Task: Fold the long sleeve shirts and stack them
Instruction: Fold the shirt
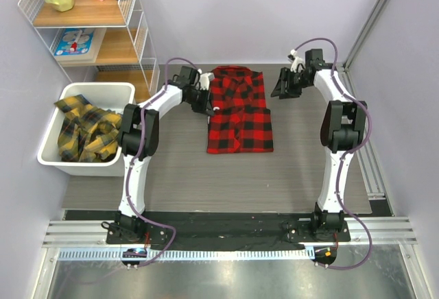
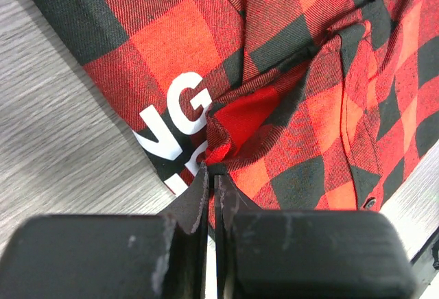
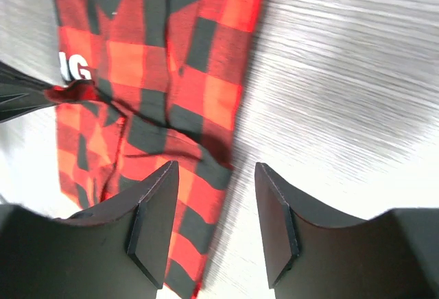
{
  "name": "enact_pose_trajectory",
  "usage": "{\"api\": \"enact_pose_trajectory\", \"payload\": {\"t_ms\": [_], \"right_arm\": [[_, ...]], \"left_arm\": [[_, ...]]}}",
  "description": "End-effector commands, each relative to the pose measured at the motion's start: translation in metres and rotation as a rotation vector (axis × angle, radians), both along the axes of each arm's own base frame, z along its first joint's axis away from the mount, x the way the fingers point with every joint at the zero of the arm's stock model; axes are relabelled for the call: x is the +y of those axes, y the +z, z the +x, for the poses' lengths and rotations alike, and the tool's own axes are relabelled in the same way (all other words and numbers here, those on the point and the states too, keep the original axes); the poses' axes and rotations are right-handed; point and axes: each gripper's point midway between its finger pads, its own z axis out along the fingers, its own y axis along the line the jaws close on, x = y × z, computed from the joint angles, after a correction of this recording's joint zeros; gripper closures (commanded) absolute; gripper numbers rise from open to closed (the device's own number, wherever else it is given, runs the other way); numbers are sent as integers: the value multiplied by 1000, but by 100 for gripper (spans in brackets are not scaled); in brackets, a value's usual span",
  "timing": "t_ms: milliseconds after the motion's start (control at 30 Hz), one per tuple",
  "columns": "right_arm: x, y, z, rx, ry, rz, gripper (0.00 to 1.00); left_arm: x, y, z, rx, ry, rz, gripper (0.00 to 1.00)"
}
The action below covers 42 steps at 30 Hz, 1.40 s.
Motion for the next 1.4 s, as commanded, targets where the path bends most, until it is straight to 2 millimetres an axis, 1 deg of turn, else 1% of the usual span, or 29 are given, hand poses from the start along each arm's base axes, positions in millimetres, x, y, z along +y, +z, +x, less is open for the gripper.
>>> {"api": "enact_pose_trajectory", "payload": {"t_ms": [0,67,100,333,467,500,567,600,633,733,767,833,867,933,1000,1067,1100,1233,1367], "right_arm": [[9,-5,-10,30,22,-53,47],[10,-10,-11,49,23,-45,47],[13,-16,-12,65,29,-40,46],[26,-36,-18,120,60,-6,46],[35,-39,-20,132,80,10,46],[37,-38,-21,130,90,10,46],[39,-34,-20,123,97,17,49],[39,-31,-19,114,101,22,53],[41,-28,-20,108,109,28,63],[46,-16,-21,86,126,42,76],[47,-11,-22,63,146,35,83],[50,-7,-25,50,175,27,86],[52,-6,-26,47,186,29,91],[56,-2,-29,34,204,30,96],[60,2,-30,20,222,45,99],[64,6,-29,0,234,58,99],[66,9,-29,-7,241,74,99],[73,23,-24,-52,258,103,99],[74,31,-18,-88,256,110,99]], "left_arm": [[-7,31,5,-85,-16,-21,100],[-9,31,5,-89,-23,-20,100],[-8,32,4,-89,-23,-20,100],[-9,31,3,-89,-27,-15,100],[-10,33,5,-100,-33,-14,100],[-11,32,4,-99,-37,-13,100],[-11,35,4,-110,-41,-14,100],[-11,35,4,-113,-42,-12,100],[-11,37,3,-116,-46,-14,100],[-10,41,3,-126,-46,-12,100],[-10,44,3,-132,-49,-13,100],[-9,47,3,-143,-47,-8,100],[-8,49,1,-144,-48,-10,100],[-8,52,0,-155,-55,-7,100],[-6,57,-2,-167,-58,-6,100],[-5,61,-4,-180,-59,-5,100],[-4,65,-8,-183,-62,-7,100],[0,69,-14,-204,-69,6,100],[6,69,-11,-222,-54,23,100]]}}
